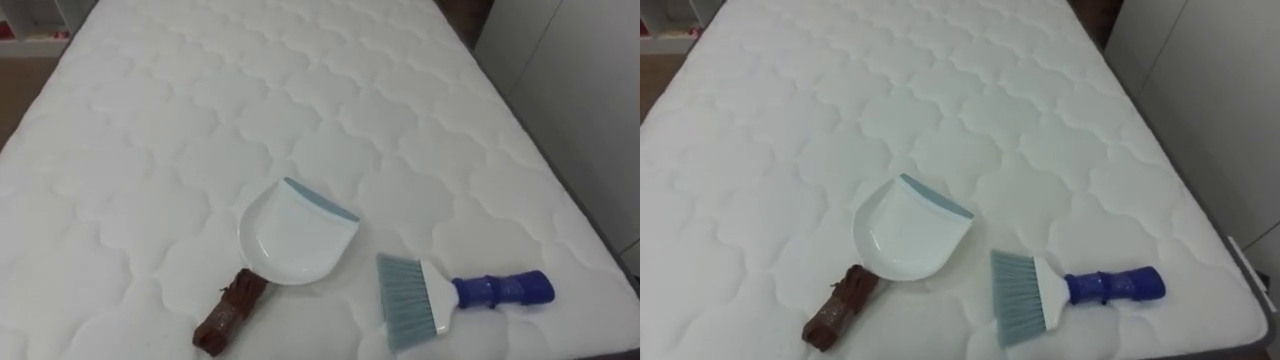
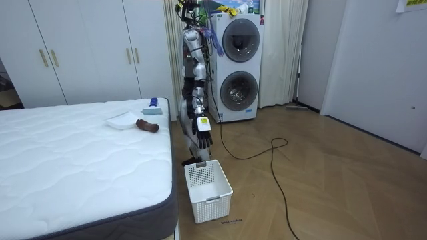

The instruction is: Clean bed

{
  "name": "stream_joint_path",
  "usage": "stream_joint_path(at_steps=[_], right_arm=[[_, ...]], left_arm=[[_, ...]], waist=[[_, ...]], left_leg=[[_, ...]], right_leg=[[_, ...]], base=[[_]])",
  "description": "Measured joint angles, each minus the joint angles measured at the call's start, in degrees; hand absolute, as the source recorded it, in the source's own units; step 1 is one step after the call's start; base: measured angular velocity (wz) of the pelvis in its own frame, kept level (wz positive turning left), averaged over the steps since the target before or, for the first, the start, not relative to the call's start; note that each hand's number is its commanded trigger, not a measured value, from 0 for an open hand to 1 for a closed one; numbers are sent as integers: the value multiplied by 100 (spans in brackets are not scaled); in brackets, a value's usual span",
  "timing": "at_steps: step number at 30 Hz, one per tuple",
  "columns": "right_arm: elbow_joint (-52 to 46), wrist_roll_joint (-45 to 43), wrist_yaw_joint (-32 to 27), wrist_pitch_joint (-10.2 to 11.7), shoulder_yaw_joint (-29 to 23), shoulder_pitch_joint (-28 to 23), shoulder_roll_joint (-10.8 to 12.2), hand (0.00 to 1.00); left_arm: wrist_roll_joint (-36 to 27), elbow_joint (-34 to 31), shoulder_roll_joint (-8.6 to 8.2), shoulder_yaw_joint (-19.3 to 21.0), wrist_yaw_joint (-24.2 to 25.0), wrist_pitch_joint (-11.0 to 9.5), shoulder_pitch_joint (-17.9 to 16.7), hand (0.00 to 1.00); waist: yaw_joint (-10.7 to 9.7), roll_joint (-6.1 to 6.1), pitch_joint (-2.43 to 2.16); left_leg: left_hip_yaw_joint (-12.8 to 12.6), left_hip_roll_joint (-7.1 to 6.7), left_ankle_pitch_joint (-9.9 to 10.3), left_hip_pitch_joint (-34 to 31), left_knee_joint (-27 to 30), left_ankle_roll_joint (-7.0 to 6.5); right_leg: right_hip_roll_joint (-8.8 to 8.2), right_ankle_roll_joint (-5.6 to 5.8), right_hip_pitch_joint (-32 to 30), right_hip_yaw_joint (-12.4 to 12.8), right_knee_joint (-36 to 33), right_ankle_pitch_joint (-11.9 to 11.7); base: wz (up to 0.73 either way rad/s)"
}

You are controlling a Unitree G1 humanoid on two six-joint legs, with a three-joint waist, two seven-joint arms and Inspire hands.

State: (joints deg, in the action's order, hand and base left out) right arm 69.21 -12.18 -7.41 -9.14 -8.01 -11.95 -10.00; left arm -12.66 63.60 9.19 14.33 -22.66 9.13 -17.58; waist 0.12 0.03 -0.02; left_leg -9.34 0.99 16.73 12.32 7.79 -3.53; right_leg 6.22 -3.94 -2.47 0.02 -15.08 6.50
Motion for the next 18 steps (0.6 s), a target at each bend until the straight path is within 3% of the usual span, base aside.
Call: stream_joint_path(at_steps=[6,15,18], right_arm=[[132,-400,304,-211,118,109,61,0],[249,-440,881,-226,685,303,84,0],[252,-437,969,-224,736,308,85,0]], left_arm=[[221,58,2,-282,643,200,249,0],[1509,58,9,-761,1229,266,480,0],[1615,58,14,-841,1355,286,473,0]], waist=[[4,-4,2],[4,-44,2],[7,-62,8]], left_leg=[[-6,-1,0,10,-4,0],[9,-8,-1,-68,100,-1],[12,-9,-1,-68,124,-1]], right_leg=[[0,-3,28,-6,28,-3],[-16,-2,3,-2,29,-3],[-19,-2,-3,2,33,-2]], base=[[0],[0],[0]])
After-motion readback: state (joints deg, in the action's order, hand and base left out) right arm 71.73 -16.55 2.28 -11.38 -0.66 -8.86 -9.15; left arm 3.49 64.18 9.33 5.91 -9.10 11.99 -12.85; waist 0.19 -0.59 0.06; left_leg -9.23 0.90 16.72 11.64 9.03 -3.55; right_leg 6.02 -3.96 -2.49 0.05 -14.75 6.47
